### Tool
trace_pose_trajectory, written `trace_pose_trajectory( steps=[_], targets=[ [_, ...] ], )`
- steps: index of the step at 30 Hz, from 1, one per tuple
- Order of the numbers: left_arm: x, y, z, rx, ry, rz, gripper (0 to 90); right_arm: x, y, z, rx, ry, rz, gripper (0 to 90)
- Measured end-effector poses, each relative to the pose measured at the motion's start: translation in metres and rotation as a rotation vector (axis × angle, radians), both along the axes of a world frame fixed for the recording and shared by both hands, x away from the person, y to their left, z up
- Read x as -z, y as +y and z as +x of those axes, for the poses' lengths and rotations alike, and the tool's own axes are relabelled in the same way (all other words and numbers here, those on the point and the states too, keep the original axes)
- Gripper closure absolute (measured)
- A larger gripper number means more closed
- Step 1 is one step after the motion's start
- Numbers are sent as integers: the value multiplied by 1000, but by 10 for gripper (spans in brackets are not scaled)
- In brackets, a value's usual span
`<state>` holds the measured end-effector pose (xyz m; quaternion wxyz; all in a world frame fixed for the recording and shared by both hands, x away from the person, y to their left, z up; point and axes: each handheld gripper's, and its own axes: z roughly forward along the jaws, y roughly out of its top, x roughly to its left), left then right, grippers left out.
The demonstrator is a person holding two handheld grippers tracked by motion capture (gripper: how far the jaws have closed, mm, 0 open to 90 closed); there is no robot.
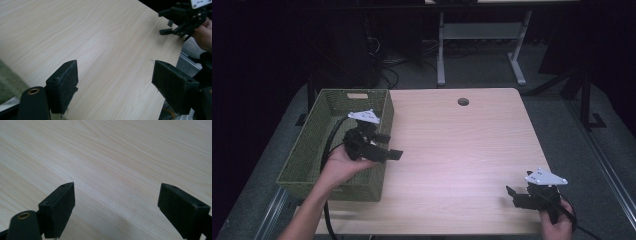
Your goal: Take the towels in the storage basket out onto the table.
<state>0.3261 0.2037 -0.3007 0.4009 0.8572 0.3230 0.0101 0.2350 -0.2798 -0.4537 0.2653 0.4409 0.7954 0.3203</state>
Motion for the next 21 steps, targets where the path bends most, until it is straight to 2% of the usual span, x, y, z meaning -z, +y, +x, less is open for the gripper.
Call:
trace_pose_trajectory(
  steps=[2, 3, 4, 6, 14, 18, 20, 21],
  targets=[
    [0, 6, 1, -5, 2, 3, 208, 0, 0, 0, -2, 0, 1, 139],
    [0, 17, 2, -31, 5, -6, 209, -1, 1, 0, -6, -4, 0, 139],
    [0, 17, 2, -31, 5, -6, 209, -1, 1, 0, -6, -4, 0, 139],
    [1, 34, 6, -63, 16, -6, 217, -1, 0, -1, -7, -5, -3, 139],
    [4, 72, 14, -142, 44, -1, 243, -1, 0, 0, -5, -2, -2, 139],
    [8, 87, 20, -187, 54, 33, 248, -1, 0, -1, -10, -4, -4, 139],
    [9, 91, 22, -197, 60, 38, 248, -1, 0, -1, -12, -3, -3, 139],
    [12, 97, 25, -218, 68, 42, 257, -2, 0, -1, -10, -5, -2, 139]
  ],
)
